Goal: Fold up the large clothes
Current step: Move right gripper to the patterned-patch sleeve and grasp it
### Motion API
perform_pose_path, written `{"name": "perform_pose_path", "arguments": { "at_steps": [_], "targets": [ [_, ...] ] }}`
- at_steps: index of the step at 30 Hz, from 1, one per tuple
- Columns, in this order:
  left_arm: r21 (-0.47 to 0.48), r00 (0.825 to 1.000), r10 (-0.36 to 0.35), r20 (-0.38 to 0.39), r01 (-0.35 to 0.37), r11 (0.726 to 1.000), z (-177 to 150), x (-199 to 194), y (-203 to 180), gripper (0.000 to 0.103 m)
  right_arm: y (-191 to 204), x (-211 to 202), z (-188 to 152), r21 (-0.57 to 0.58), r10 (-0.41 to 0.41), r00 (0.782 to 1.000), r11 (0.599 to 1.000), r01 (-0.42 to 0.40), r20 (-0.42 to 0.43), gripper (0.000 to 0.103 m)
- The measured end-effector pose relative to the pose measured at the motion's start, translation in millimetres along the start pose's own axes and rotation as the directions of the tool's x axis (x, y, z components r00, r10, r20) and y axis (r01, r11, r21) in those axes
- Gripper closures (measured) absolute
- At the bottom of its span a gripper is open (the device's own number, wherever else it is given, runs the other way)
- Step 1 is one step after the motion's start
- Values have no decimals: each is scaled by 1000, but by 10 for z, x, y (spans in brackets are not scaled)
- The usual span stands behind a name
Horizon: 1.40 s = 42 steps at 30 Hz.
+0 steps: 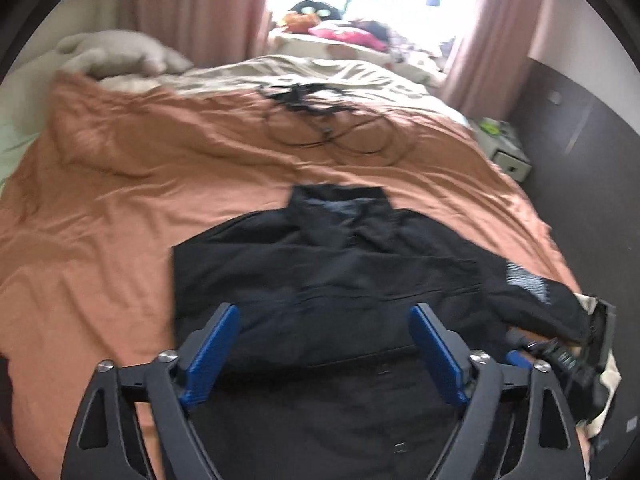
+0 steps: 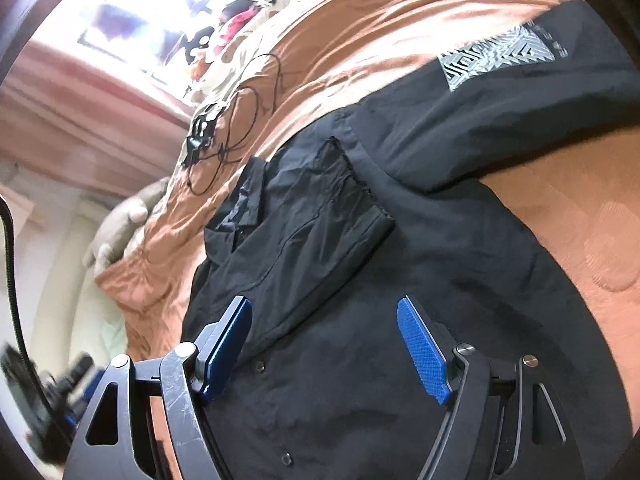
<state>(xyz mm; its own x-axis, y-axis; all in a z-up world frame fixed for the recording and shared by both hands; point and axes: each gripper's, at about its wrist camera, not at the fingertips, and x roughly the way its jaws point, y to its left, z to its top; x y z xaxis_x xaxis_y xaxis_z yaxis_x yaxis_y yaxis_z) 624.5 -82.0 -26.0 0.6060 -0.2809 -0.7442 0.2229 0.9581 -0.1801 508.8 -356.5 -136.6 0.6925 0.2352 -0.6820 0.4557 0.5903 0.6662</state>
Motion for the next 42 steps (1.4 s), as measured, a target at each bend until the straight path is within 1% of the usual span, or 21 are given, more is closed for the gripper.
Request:
{"name": "perform_pose_path", "arguments": {
  "at_steps": [2, 3, 4, 7, 13, 15, 17, 20, 21, 23, 24, 26, 27, 28, 31, 35, 38, 39, 40, 41, 42],
  "targets": [
    [-25, 1000, 27, -15, -27, 999, -59, 37, 213, 29, -62, 52, 24, 35, 22, 1000, 999, -22, -3, 29],
    [-34, 999, 38, -24, -39, 999, -88, 60, 303, 33, -81, 60, 35, 44, 32, 999, 999, -32, 0, 32],
    [-41, 998, 50, -34, -51, 998, -116, 91, 392, 34, -96, 75, 49, 51, 40, 999, 998, -40, 4, 34],
    [-60, 996, 76, -54, -79, 995, -213, 195, 621, 35, -120, 109, 97, 58, 45, 999, 997, -46, 27, 36],
    [-90, 988, 106, -115, -116, 989, -476, 522, 962, 36, -132, 267, 142, 44, 21, 999, 999, -23, 38, 39],
    [-97, 982, 117, -146, -132, 986, -574, 659, 1059, 41, -134, 339, 157, 41, 13, 999, 999, -15, 39, 39],
    [-106, 977, 123, -171, -143, 984, -660, 763, 1149, 44, -143, 410, 177, 38, -5, 999, 999, 3, 39, 39],
    [-117, 972, 129, -198, -154, 981, -762, 889, 1256, 45, -175, 494, 204, 39, -22, 999, 999, 21, 37, 40],
    [-118, 969, 133, -208, -159, 980, -787, 935, 1290, 48, -183, 513, 216, 40, -22, 999, 999, 21, 36, 43],
    [-128, 965, 131, -228, -163, 978, -826, 1016, 1351, 51, -213, 537, 248, 49, -8, 999, 999, 7, 33, 45],
    [-135, 964, 124, -236, -159, 978, -848, 1044, 1375, 51, -238, 556, 274, 68, 18, 999, 997, -20, 32, 48],
    [-135, 962, 113, -248, -150, 979, -898, 1085, 1402, 51, -268, 590, 319, 77, 30, 999, 996, -33, 34, 59],
    [-121, 962, 117, -249, -150, 981, -913, 1093, 1395, 52, -276, 612, 334, 74, 23, 999, 997, -25, 34, 71],
    [-110, 961, 122, -247, -153, 982, -916, 1097, 1387, 52, -292, 634, 335, 70, 14, 999, 997, -16, 33, 86],
    [-98, 960, 140, -244, -168, 981, -911, 1088, 1396, 57, -339, 673, 260, 84, 13, 1000, 996, -14, 17, 93],
    [-137, 956, 149, -251, -187, 973, -890, 1080, 1452, 60, -311, 589, 184, 103, -5, 1000, 995, 6, -8, 93],
    [-152, 948, 170, -269, -216, 965, -884, 1040, 1422, 60, -306, 504, 255, 115, 8, 1000, 993, -6, -21, 78],
    [-153, 949, 166, -270, -213, 965, -882, 1007, 1386, 60, -307, 441, 275, 110, -11, 1000, 994, 13, -14, 62],
    [-152, 950, 160, -267, -205, 967, -878, 980, 1353, 59, -304, 388, 287, 104, -30, 1000, 994, 30, -3, 52],
    [-144, 953, 155, -260, -197, 970, -870, 932, 1298, 56, -311, 292, 305, 97, -42, 999, 995, 40, 19, 52],
    [-134, 955, 160, -251, -198, 971, -862, 881, 1240, 48, -321, 215, 324, 93, -42, 998, 995, 39, 36, 52]
  ]
}}
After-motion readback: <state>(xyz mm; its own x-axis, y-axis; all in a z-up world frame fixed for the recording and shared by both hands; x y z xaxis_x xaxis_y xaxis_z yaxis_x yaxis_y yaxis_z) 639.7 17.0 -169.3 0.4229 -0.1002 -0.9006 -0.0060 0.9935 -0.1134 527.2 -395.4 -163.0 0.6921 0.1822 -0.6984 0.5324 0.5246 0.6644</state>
